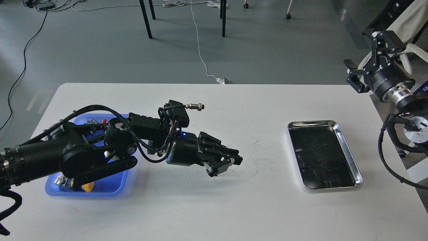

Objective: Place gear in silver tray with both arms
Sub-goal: 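Carry the black gear with the left hand toward the silver tray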

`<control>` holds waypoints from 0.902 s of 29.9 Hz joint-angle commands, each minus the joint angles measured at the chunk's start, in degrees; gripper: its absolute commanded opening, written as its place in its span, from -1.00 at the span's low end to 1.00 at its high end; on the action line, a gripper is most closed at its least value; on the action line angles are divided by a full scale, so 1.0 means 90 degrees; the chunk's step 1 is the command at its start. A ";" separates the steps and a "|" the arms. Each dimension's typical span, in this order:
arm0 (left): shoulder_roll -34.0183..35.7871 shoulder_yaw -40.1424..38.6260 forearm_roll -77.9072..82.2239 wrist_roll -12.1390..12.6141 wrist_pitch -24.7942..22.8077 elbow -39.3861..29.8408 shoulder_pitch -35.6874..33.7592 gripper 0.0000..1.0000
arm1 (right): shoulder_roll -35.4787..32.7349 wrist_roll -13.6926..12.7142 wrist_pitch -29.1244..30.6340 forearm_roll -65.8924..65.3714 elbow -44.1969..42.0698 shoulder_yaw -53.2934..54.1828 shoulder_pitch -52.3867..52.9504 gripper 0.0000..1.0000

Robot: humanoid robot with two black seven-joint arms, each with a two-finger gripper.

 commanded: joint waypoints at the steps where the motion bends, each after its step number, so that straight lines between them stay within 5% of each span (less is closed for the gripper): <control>1: -0.0497 0.0007 0.0112 -0.0001 -0.0003 0.0324 0.0129 -0.82 | 0.0048 0.0000 -0.0007 0.0005 -0.0078 0.0110 -0.0001 0.98; 15: -0.2011 0.0017 0.0171 -0.0001 0.0007 0.1897 0.0266 -0.80 | 0.0039 0.0000 -0.0066 0.0112 -0.0146 0.0257 -0.0031 0.98; 27: -0.2344 0.0007 0.0161 -0.0001 0.0007 0.2395 0.0257 -0.78 | 0.0009 -0.0009 -0.0076 0.0180 -0.0137 0.0257 -0.0031 0.98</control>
